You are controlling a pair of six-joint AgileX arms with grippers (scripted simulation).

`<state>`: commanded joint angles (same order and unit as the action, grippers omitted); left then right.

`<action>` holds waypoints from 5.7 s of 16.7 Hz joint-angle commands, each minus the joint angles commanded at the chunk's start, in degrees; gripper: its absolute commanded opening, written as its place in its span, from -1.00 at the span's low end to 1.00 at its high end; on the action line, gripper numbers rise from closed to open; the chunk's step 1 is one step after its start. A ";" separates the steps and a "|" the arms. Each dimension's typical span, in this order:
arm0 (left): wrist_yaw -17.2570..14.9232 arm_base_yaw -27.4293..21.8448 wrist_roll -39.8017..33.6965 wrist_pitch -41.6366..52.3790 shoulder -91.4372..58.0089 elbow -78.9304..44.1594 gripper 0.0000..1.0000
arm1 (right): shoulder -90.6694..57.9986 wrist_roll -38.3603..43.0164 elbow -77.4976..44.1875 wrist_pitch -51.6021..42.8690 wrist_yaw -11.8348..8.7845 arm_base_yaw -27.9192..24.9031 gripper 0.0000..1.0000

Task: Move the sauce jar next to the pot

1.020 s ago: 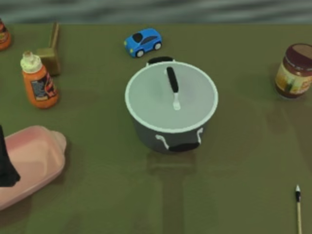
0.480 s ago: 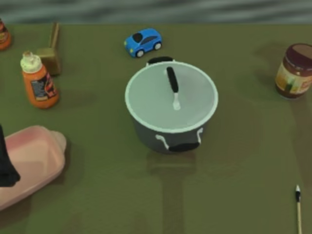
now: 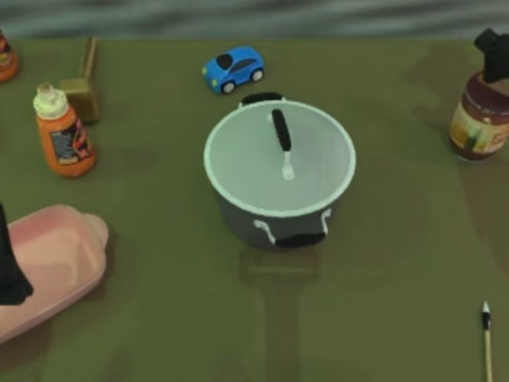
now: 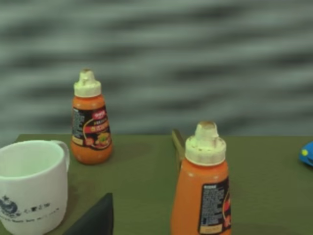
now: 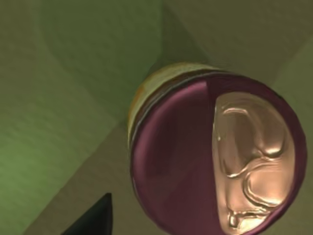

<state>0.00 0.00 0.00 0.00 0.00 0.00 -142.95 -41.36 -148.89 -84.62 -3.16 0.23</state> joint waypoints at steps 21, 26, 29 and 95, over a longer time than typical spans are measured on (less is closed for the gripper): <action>0.00 0.00 0.00 0.00 0.00 0.00 1.00 | -7.16 -3.19 8.35 8.04 -0.42 -0.64 1.00; 0.00 0.00 0.00 0.00 0.00 0.00 1.00 | -6.86 -3.16 9.60 9.24 -0.42 -0.67 1.00; 0.00 0.00 0.00 0.00 0.00 0.00 1.00 | -6.86 -3.16 9.60 9.24 -0.42 -0.67 0.55; 0.00 0.00 0.00 0.00 0.00 0.00 1.00 | 20.93 58.26 49.97 24.00 4.49 -16.42 -1.00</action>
<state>0.00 0.00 0.00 0.00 0.00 0.00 -122.02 16.90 -98.92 -60.63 1.33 -16.18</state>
